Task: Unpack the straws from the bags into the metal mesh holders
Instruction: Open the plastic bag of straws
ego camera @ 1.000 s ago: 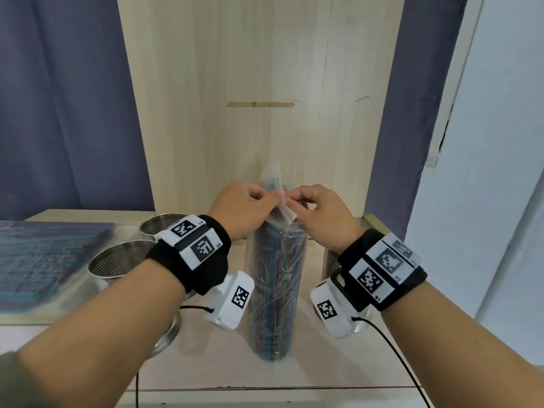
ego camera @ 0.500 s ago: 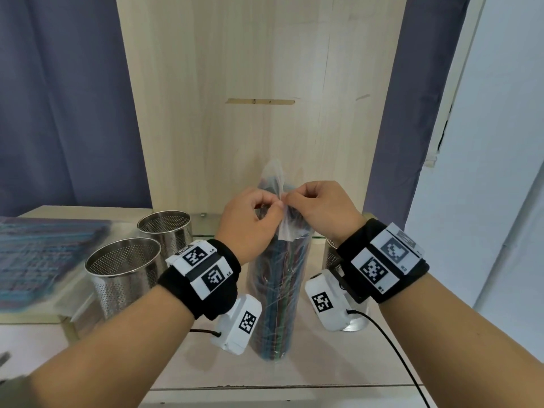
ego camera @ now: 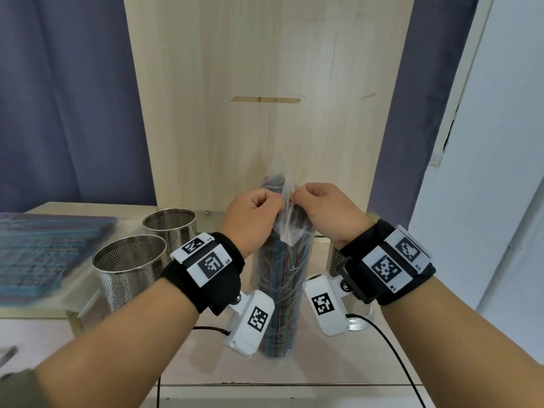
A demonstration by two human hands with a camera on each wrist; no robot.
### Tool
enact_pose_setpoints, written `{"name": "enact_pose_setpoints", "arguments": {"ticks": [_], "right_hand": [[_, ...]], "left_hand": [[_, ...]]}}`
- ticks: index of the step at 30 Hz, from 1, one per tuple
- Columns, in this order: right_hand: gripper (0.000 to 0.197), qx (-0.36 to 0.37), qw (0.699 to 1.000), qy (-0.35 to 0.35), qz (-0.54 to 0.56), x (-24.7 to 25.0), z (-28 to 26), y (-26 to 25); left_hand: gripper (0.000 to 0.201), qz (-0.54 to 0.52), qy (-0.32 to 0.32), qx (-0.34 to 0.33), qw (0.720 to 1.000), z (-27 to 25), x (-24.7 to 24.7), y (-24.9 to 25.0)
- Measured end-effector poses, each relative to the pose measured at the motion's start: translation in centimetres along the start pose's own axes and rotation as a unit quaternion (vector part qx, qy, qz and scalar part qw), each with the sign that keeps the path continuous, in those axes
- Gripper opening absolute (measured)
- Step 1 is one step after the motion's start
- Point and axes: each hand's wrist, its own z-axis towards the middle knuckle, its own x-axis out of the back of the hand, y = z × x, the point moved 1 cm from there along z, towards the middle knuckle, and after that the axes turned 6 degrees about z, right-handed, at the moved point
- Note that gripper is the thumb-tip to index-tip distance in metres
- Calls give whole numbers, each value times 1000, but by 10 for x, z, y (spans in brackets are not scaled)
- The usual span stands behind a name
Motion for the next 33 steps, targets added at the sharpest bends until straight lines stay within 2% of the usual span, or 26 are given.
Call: {"name": "enact_pose_setpoints", "arguments": {"ticks": [11,13,15,20,24,26,27,28,29,33], "right_hand": [[33,-5,999,5,44,4,1,4],[23,-5,999,-3,49,6,0,4],[23,0,999,-2,51,8,0,3],[7,29,999,44,15,5,0,-2],[17,33,996,77,1,6,-1,0],[21,40,996,85,0,6,-4,1],[22,50,995,81,-7,6,-6,0],[24,62,995,73,-16,5,-7,-1],[25,74,995,64,-22,5,-7,-2],[20,87,992,44,-77,11,0,-8]], "left_hand": [[23,-11,16,52,998,2,7,4],[30,3,3,49,999,2,8,9],[47,18,-2,51,999,3,8,14],[25,89,0,32,995,8,6,21],[21,82,50,29,995,3,4,18],[25,78,69,27,994,-1,3,16],[19,73,73,24,994,-2,3,16],[10,71,68,21,995,-2,3,17],[10,73,55,18,996,-1,4,19],[18,135,-26,-20,990,1,8,29]]}}
